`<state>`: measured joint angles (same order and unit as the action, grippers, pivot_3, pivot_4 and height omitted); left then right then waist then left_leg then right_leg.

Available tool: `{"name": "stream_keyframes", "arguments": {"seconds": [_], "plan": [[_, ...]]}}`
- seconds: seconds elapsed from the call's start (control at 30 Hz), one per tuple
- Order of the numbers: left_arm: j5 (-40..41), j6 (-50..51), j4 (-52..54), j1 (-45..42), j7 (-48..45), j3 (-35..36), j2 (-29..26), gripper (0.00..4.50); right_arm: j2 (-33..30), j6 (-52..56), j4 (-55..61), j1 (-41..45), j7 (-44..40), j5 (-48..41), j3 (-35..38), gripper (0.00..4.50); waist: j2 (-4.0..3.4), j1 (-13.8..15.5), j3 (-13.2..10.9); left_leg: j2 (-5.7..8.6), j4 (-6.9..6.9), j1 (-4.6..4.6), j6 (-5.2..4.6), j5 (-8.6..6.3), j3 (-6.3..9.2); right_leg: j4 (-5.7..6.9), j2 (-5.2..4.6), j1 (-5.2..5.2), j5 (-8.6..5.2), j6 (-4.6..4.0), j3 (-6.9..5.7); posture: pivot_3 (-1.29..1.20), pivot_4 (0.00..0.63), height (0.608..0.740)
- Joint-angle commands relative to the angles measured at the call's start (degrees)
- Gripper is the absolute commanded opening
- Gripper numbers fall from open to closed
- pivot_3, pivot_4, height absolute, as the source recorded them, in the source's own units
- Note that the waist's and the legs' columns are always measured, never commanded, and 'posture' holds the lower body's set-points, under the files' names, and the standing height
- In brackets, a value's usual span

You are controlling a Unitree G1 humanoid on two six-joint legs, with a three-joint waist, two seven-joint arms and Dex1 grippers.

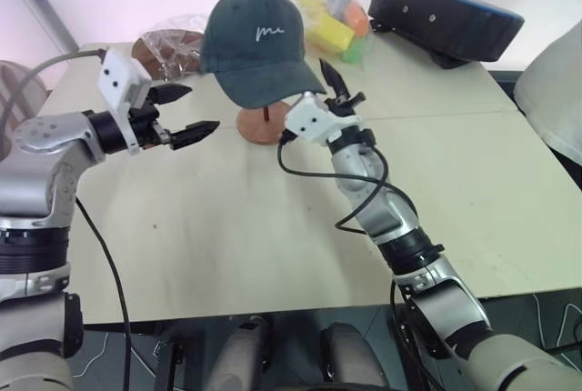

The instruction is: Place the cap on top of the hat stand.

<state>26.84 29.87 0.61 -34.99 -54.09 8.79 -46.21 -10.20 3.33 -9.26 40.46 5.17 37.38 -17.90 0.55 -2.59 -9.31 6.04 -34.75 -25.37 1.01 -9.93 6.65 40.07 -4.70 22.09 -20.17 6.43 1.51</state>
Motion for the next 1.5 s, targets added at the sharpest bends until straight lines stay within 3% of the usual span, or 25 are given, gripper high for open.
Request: {"name": "stream_keyframes", "arguments": {"seconds": [0.03,0.07,0.3,0.5,0.63,0.83,0.97,1.2,1.5], "plan": [[0.77,-0.12,2.20,0.17,-0.04,2.55,-1.59,4.50,-0.49,-1.04,2.25,-1.11,-2.64,-0.26,-1.27,4.06,0.00,0.00,0.00,0.00,0.00,0.00,0.00,0.00,0.00,0.00,0.00,0.00,0.00,0.00,0.00,0.00,0.150,0.740],[0.82,-0.13,2.24,0.31,-0.08,2.68,-1.74,4.50,-0.75,-1.11,2.54,-1.54,-3.70,-0.31,-1.52,4.46,0.00,0.00,0.00,0.00,0.00,0.00,0.00,0.00,0.00,0.00,0.00,0.00,0.00,0.00,0.00,0.00,0.150,0.740],[1.09,0.09,2.70,1.61,-0.83,4.03,-3.28,4.50,-8.32,-0.79,6.32,-8.01,-19.23,-2.68,-3.40,4.46,0.00,0.12,0.00,0.01,-0.01,0.00,-0.01,-0.01,0.00,-0.01,0.00,-0.03,0.00,0.00,-0.01,0.00,0.150,0.740],[1.57,0.24,2.64,1.92,-1.64,4.73,-4.43,4.50,-17.14,-1.97,8.86,-10.43,-27.58,-6.03,-0.19,4.46,0.00,0.10,0.00,-0.01,-0.02,0.00,-0.03,-0.02,0.00,-0.01,-0.01,-0.25,0.00,0.00,-0.01,0.00,0.150,0.740],[1.81,0.23,2.32,1.81,-2.68,4.98,-5.61,4.50,-20.97,1.12,10.73,-9.24,-34.48,-13.68,5.89,4.46,0.01,0.11,-0.01,-0.02,-0.02,0.00,-0.04,-0.02,0.00,-0.03,-0.07,-0.29,0.00,0.00,-0.01,0.00,0.150,0.740],[3.42,1.11,1.79,0.99,-5.64,5.44,-7.64,4.50,-27.12,15.08,17.16,-4.61,-53.26,-34.95,17.61,4.46,0.00,0.29,-0.02,-0.04,-0.06,0.00,-0.40,-0.24,0.01,-0.06,-0.10,-0.35,0.00,0.00,-0.03,0.00,0.150,0.740],[4.08,1.47,1.47,0.48,-8.15,5.09,-9.21,4.50,-31.37,26.10,19.98,-0.33,-60.79,-47.16,23.06,4.46,0.00,0.27,-0.04,-0.05,-0.10,0.01,-0.48,-0.29,0.02,-0.12,-0.13,-0.42,0.00,-0.01,-0.05,0.00,0.150,0.740],[5.73,2.87,2.06,-0.16,-10.93,4.88,-10.42,4.50,-34.24,40.79,23.63,4.01,-64.15,-62.97,28.57,4.46,-0.01,0.27,-0.04,-0.06,-0.07,0.01,-0.54,-0.33,0.02,-0.21,-0.23,-0.45,-0.01,-0.02,-0.08,0.00,0.150,0.740],[6.00,3.38,2.20,-0.20,-11.68,4.94,-10.96,4.50,-35.55,43.27,23.90,4.91,-61.09,-67.58,29.31,4.46,-0.01,0.42,-0.04,-0.04,-0.06,-0.02,-0.55,-0.34,0.00,-0.23,-0.27,-0.43,-0.01,-0.01,-0.08,0.00,0.150,0.740]]}}
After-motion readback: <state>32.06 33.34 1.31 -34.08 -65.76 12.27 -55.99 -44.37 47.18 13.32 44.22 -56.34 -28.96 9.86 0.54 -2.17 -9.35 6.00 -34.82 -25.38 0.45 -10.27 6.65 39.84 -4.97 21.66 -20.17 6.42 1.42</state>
